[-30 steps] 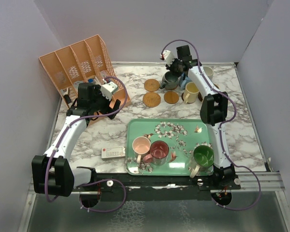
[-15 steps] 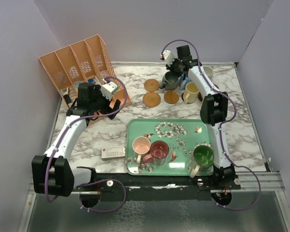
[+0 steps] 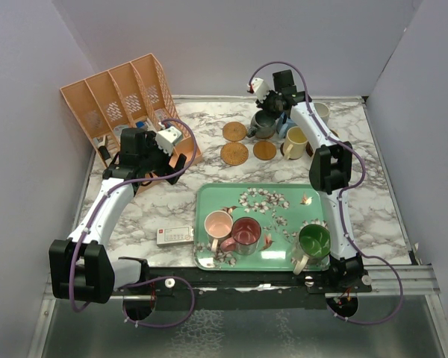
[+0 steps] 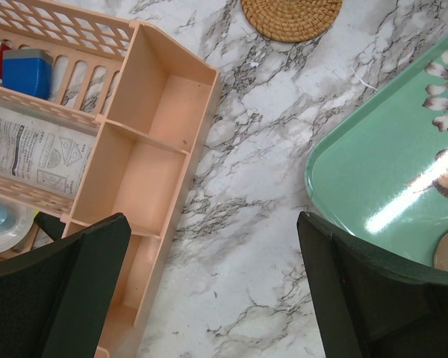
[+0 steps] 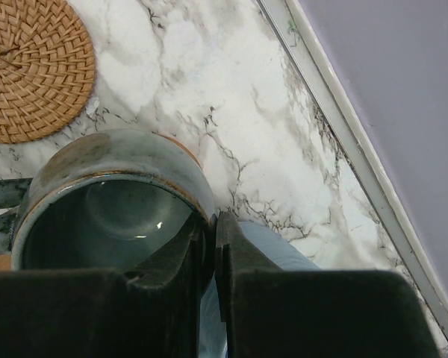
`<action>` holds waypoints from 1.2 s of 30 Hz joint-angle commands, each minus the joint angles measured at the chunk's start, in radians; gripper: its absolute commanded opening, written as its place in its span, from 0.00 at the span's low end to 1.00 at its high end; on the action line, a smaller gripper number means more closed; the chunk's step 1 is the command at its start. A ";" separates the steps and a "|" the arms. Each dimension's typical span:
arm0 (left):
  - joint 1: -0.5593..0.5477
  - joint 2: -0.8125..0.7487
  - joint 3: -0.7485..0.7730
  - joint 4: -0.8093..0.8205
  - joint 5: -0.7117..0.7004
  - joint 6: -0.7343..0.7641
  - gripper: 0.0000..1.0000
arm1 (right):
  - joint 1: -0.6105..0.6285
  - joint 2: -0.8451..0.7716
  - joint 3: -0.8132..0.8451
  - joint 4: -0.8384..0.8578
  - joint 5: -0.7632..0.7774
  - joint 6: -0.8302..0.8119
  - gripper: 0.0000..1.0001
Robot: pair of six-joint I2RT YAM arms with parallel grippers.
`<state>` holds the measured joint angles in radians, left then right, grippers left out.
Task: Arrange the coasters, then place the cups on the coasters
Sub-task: Place the cup on the coaster.
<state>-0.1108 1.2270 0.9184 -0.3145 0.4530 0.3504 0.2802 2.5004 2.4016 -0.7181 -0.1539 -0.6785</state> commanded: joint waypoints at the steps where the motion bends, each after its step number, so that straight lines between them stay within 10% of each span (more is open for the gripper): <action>1: 0.005 -0.001 -0.008 0.018 0.029 0.007 0.99 | -0.005 -0.038 0.003 0.042 0.005 -0.009 0.07; 36: 0.005 -0.004 -0.007 0.017 0.032 0.003 0.99 | -0.013 -0.056 0.063 -0.006 -0.026 -0.038 0.01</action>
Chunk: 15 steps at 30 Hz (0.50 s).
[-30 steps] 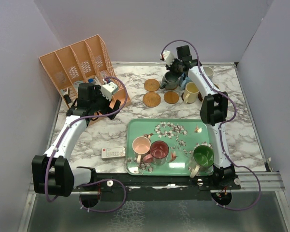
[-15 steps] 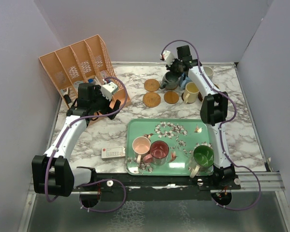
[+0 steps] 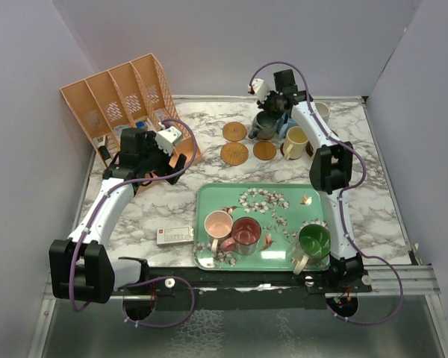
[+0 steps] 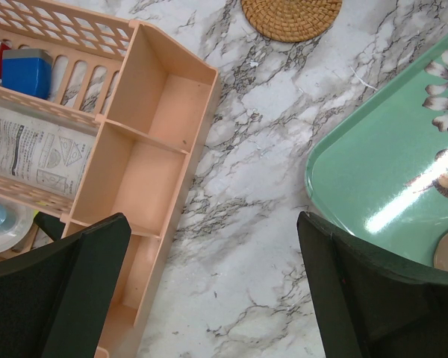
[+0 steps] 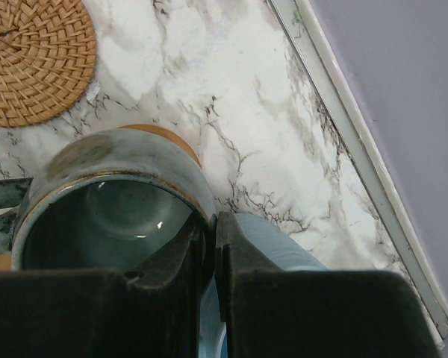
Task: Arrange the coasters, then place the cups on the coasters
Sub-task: Place the cup on the coaster.
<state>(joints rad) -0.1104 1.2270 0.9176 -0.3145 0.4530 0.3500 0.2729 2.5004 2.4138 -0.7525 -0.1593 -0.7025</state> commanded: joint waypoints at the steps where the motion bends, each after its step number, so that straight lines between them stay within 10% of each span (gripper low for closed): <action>1: 0.005 -0.004 -0.005 0.017 0.032 0.003 0.99 | -0.006 -0.054 0.052 0.030 -0.019 -0.015 0.01; 15: 0.005 0.000 -0.006 0.017 0.030 0.005 0.99 | -0.007 -0.009 0.052 0.051 0.002 -0.015 0.08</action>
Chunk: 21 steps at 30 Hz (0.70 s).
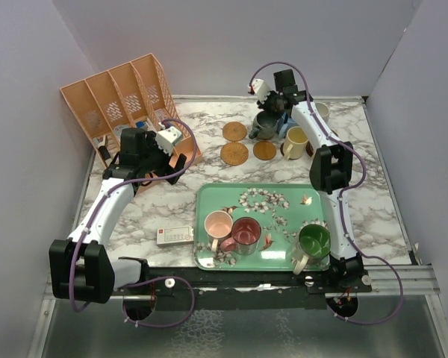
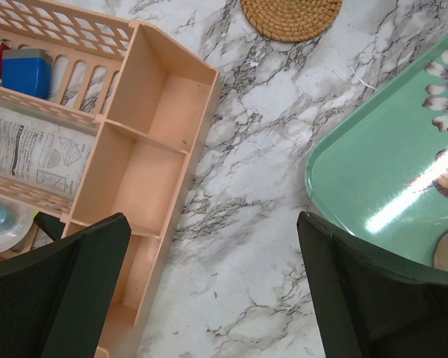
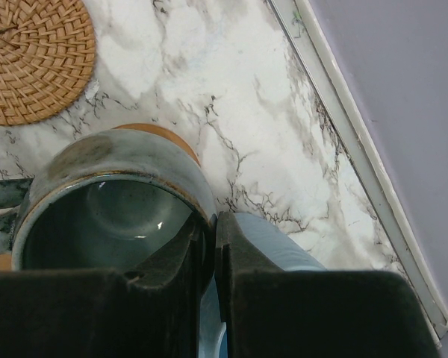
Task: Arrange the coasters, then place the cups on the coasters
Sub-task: Place the cup on the coaster.
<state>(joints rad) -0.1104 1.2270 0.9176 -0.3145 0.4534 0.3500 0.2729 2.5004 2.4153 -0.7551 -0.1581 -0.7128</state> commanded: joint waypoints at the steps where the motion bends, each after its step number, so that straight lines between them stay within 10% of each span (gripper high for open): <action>1: 0.005 0.001 -0.007 0.017 0.030 0.004 0.99 | -0.006 -0.005 0.050 0.057 0.003 -0.004 0.08; 21: 0.005 0.010 0.000 0.007 0.028 0.005 0.99 | -0.003 0.015 0.048 0.114 0.017 0.027 0.31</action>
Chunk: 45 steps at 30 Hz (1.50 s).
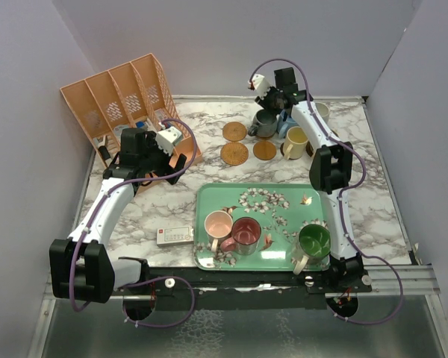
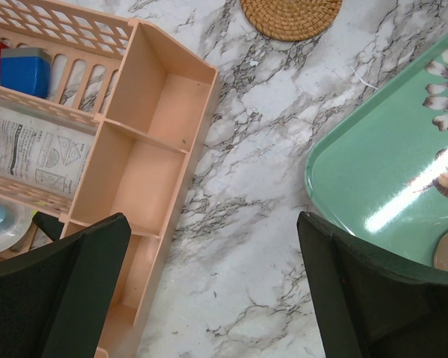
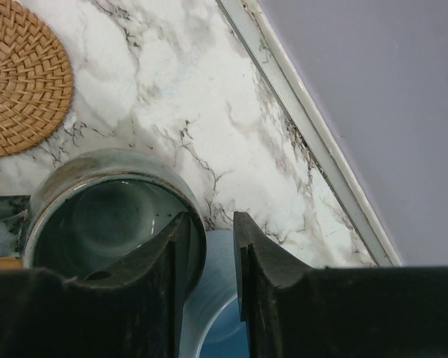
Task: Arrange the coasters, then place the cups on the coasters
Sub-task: Place the cup on the coaster.
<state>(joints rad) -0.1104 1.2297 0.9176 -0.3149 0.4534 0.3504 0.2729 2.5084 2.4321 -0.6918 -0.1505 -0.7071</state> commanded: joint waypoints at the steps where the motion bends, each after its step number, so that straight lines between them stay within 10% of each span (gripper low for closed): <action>1: 0.005 0.009 0.002 0.007 0.030 0.005 0.99 | -0.003 0.004 0.031 0.052 0.009 0.025 0.32; 17: -0.122 0.150 0.127 -0.003 -0.016 0.089 0.99 | 0.015 -0.214 -0.054 0.052 -0.007 0.074 0.56; 45: -0.344 1.085 1.045 0.082 0.070 -0.381 0.99 | -0.162 -1.122 -1.200 0.173 -0.080 0.405 0.56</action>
<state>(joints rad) -0.4538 2.2318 1.8473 -0.2279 0.4641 0.0498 0.1589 1.4464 1.2903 -0.5938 -0.1398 -0.3607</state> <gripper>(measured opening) 0.990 0.563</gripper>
